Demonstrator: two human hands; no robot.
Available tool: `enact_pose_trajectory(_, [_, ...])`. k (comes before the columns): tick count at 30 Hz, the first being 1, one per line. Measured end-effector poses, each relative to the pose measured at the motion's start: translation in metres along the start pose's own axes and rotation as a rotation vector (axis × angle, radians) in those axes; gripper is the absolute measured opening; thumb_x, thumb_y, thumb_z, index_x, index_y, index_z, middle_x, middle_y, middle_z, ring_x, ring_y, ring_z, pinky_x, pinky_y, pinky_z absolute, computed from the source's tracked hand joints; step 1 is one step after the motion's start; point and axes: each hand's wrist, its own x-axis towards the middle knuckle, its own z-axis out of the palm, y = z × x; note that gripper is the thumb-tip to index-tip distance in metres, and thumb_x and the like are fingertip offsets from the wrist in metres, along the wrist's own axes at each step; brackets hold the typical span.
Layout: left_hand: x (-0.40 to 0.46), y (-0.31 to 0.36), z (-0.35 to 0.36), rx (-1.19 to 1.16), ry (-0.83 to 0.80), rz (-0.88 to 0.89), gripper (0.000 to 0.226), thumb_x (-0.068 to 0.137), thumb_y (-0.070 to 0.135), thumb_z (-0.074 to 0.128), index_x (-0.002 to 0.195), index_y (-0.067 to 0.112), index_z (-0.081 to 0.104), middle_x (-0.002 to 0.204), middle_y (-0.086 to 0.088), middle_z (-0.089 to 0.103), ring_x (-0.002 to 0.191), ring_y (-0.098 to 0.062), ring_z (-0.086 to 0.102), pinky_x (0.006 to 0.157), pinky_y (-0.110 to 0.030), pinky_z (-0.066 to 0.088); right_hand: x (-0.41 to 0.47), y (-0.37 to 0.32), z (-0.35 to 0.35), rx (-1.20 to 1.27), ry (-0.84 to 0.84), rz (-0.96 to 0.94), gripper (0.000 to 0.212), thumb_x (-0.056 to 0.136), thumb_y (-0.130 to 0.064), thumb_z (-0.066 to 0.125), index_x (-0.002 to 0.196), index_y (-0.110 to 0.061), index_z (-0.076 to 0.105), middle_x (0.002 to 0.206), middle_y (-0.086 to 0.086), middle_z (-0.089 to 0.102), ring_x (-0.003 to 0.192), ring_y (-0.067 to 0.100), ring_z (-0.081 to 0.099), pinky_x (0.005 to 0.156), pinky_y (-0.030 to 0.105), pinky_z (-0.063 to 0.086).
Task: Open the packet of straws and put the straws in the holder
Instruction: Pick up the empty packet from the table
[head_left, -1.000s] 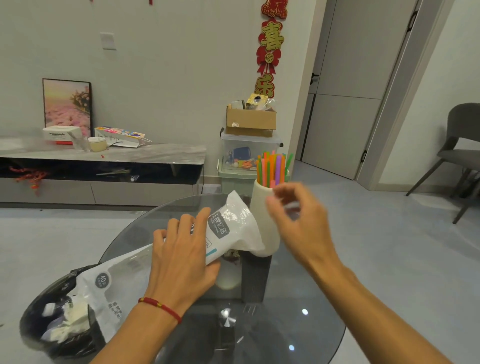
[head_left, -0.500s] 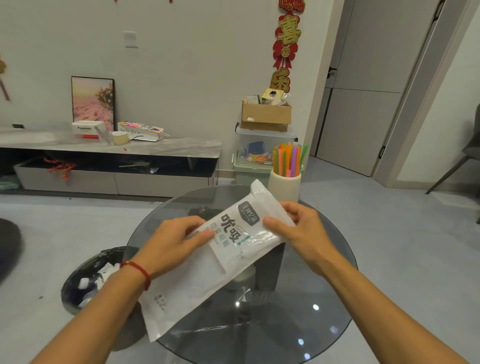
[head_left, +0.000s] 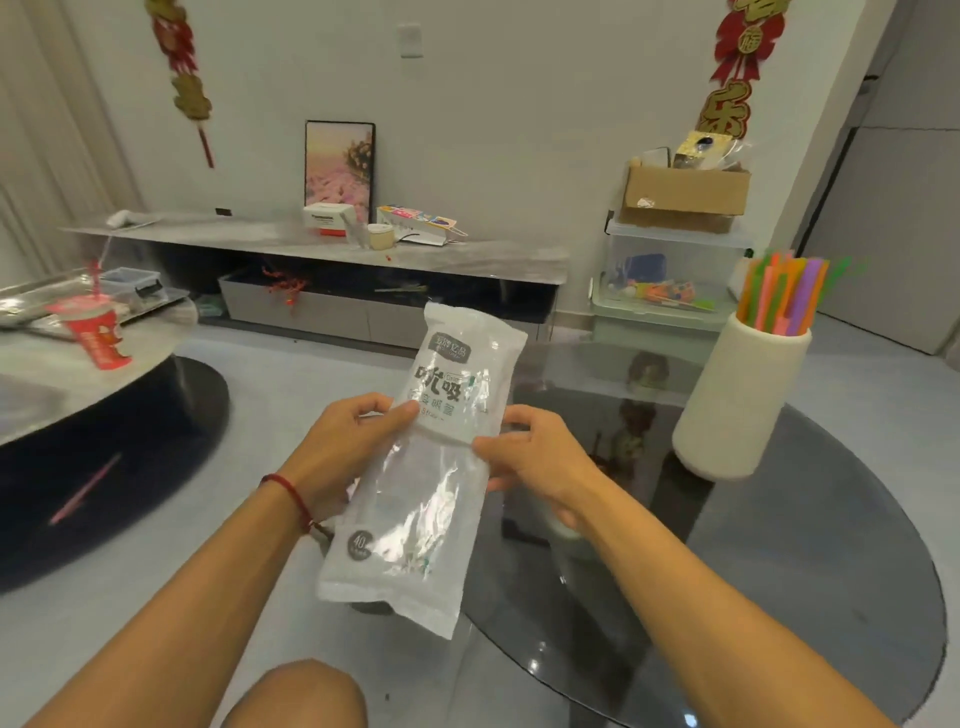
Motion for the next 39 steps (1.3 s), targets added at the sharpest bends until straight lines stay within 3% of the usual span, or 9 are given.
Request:
enact_pose_trajectory(4, [-0.01, -0.023, -0.073, -0.008, 0.032, -0.017, 0.024, 0.09, 0.024, 0.066, 0.11, 0.011, 0.064, 0.105, -0.011, 0.075, 0.093, -0.03, 0.073, 0.071, -0.041, 0.061, 0.037, -0.006, 0.061, -0.149, -0.036, -0.036, 0.03, 0.089, -0.007, 0.074, 0.115, -0.019, 0.065, 0.096, 0.007, 0.082, 0.084, 0.027, 0.08, 0.076, 0.044, 0.067])
enact_pose_trajectory(10, [-0.018, -0.054, -0.118, -0.127, 0.241, -0.051, 0.024, 0.087, -0.004, 0.062, 0.102, 0.013, 0.07, 0.103, -0.012, 0.076, 0.09, -0.031, 0.074, 0.071, -0.043, 0.062, 0.066, 0.006, 0.132, -0.36, -0.018, -0.099, 0.02, 0.098, 0.0, 0.061, 0.104, -0.016, 0.07, 0.092, 0.021, 0.077, 0.074, 0.034, 0.076, 0.07, 0.053, 0.064])
enact_pose_trajectory(14, [-0.017, -0.072, -0.139, -0.203, 0.288, -0.091, 0.018, 0.078, -0.005, 0.071, 0.095, -0.01, 0.072, 0.108, -0.02, 0.073, 0.092, -0.04, 0.071, 0.077, -0.045, 0.06, 0.084, 0.022, 0.152, -0.063, -0.025, 0.109, 0.034, 0.092, -0.001, 0.05, 0.086, -0.009, 0.083, 0.088, 0.006, 0.082, 0.087, 0.028, 0.075, 0.075, 0.039, 0.065])
enact_pose_trajectory(16, [-0.012, -0.078, -0.144, -0.144, 0.321, -0.064, 0.014, 0.077, -0.007, 0.071, 0.091, -0.008, 0.074, 0.11, -0.015, 0.073, 0.092, -0.036, 0.072, 0.076, -0.042, 0.061, 0.088, 0.026, 0.158, 0.029, -0.138, 0.217, 0.028, 0.092, -0.021, 0.058, 0.111, -0.013, 0.077, 0.102, 0.0, 0.082, 0.093, 0.022, 0.075, 0.072, 0.033, 0.061])
enact_pose_trajectory(21, [-0.007, -0.111, -0.149, -0.563, 0.219, -0.263, 0.031, 0.095, 0.017, 0.059, 0.125, 0.011, 0.062, 0.124, -0.021, 0.066, 0.107, -0.038, 0.067, 0.091, -0.052, 0.055, 0.106, 0.046, 0.179, -0.387, -0.077, 0.184, 0.045, 0.088, -0.011, 0.08, 0.124, -0.029, 0.06, 0.125, 0.003, 0.068, 0.105, 0.019, 0.068, 0.09, 0.038, 0.061])
enact_pose_trajectory(24, [-0.023, -0.148, -0.158, -0.735, -0.056, -0.544, 0.054, 0.089, 0.05, 0.061, 0.13, 0.014, 0.06, 0.131, -0.024, 0.061, 0.122, -0.047, 0.055, 0.098, -0.063, 0.046, 0.106, 0.061, 0.197, -0.36, 0.123, 0.194, 0.042, 0.093, -0.003, 0.071, 0.128, -0.02, 0.055, 0.125, 0.008, 0.064, 0.095, 0.02, 0.064, 0.073, 0.028, 0.058])
enact_pose_trajectory(28, [-0.013, -0.165, -0.158, -0.525, 0.135, -0.528, 0.036, 0.082, 0.006, 0.069, 0.117, 0.006, 0.062, 0.121, -0.026, 0.066, 0.096, -0.038, 0.071, 0.071, -0.049, 0.06, 0.106, 0.093, 0.213, -0.376, 0.168, 0.174, 0.043, 0.098, -0.004, 0.064, 0.136, -0.015, 0.046, 0.127, 0.012, 0.06, 0.078, 0.005, 0.052, 0.045, 0.01, 0.039])
enact_pose_trajectory(33, [0.049, -0.14, -0.159, 0.303, 0.427, -0.181, 0.039, 0.083, 0.003, 0.065, 0.115, 0.023, 0.058, 0.107, -0.006, 0.061, 0.084, -0.025, 0.067, 0.058, -0.039, 0.063, 0.099, 0.113, 0.213, -0.143, 0.223, 0.269, 0.059, 0.102, -0.014, 0.056, 0.155, -0.016, 0.031, 0.14, 0.013, 0.055, 0.117, 0.031, 0.06, 0.094, 0.04, 0.054])
enact_pose_trajectory(39, [0.119, -0.137, -0.126, 1.15, 0.261, 0.149, 0.043, 0.087, 0.018, 0.06, 0.127, 0.032, 0.053, 0.108, -0.007, 0.07, 0.088, -0.031, 0.066, 0.072, -0.04, 0.056, 0.077, 0.148, 0.218, -0.093, 0.262, 0.306, 0.042, 0.1, -0.006, 0.057, 0.14, -0.017, 0.047, 0.136, 0.009, 0.054, 0.118, 0.031, 0.06, 0.1, 0.051, 0.055])
